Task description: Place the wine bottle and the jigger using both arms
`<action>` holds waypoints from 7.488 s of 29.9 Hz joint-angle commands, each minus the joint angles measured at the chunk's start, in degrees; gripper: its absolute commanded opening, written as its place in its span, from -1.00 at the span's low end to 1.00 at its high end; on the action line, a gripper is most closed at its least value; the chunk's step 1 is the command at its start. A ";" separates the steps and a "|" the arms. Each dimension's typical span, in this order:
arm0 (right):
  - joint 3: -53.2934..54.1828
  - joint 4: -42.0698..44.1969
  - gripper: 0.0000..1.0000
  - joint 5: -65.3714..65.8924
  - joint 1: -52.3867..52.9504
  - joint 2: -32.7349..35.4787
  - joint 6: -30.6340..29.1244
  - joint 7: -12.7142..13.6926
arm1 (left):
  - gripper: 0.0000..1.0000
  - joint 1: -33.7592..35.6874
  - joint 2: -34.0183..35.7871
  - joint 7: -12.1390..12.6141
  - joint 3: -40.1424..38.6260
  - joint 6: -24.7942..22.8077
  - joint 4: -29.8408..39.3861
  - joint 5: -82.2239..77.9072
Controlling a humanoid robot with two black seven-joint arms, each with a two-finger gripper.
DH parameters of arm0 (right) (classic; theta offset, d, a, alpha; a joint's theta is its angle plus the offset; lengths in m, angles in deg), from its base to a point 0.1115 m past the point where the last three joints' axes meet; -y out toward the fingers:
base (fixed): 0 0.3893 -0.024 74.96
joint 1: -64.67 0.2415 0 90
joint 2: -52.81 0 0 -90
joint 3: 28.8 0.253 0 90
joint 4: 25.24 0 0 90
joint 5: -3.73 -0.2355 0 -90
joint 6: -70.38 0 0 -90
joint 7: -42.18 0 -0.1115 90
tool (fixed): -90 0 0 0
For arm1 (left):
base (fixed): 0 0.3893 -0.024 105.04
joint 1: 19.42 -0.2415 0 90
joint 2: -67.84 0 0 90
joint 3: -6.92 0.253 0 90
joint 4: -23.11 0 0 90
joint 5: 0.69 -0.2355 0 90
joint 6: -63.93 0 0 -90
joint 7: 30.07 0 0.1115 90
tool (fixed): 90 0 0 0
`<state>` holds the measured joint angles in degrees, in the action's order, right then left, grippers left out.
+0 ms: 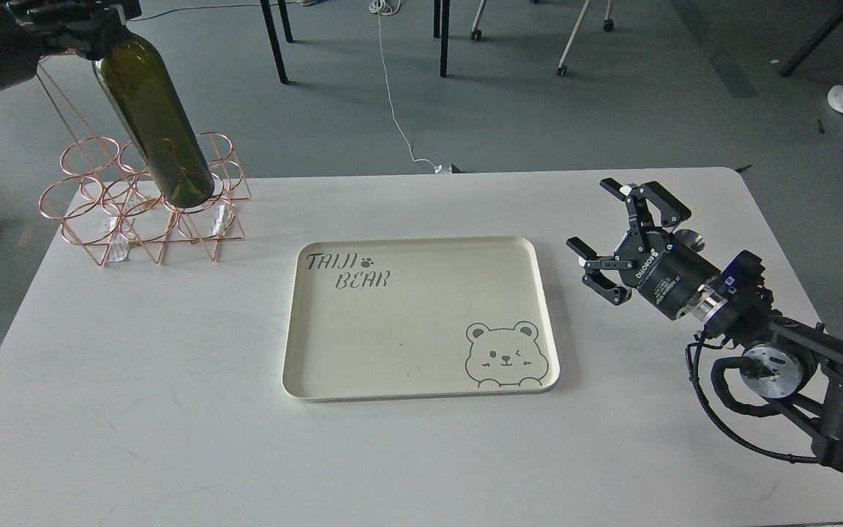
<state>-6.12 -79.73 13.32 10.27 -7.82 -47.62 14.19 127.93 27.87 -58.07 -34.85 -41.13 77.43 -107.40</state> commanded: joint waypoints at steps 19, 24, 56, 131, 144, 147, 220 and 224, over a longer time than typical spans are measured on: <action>0.08 0.00 0.98 -0.01 -0.26 -0.01 0.00 -0.01 | -0.55 0.13 -1.69 0.00 0.73 0.11 -1.84 -0.34; 0.08 0.00 0.98 -0.01 -0.35 0.08 0.00 -0.01 | -0.55 0.22 -1.43 0.00 0.73 0.11 -1.84 -0.52; 0.26 -0.17 0.98 -0.01 -0.79 0.17 0.00 -0.01 | -0.52 -0.04 -3.71 0.00 4.77 2.75 -5.27 -0.61; 0.35 -0.17 0.98 -0.01 -2.02 0.08 0.00 -0.01 | -0.38 -3.82 -9.07 0.00 6.36 5.74 -13.88 -0.25; 0.35 -0.17 0.98 -0.01 -2.02 0.08 0.00 -0.01 | -0.31 -3.82 -8.98 0.00 6.36 5.83 -13.88 -0.34; 0.35 -0.17 0.98 -0.01 -2.02 0.08 0.00 -0.01 | -0.22 -3.82 -8.98 0.00 6.36 5.83 -13.88 -0.34; 0.96 -0.26 0.98 0.79 -2.02 0.08 0.00 -0.01 | 0.95 9.27 -3.19 0.00 6.09 3.81 -3.62 7.80; 2.54 -0.26 0.98 0.70 -2.02 -0.09 0.00 -0.01 | 0.95 9.45 -1.60 0.00 6.18 3.81 3.41 22.04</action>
<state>-4.51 -80.00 14.11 8.25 -7.74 -47.62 14.18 137.23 25.19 -58.08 -28.72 -37.30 76.11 -94.61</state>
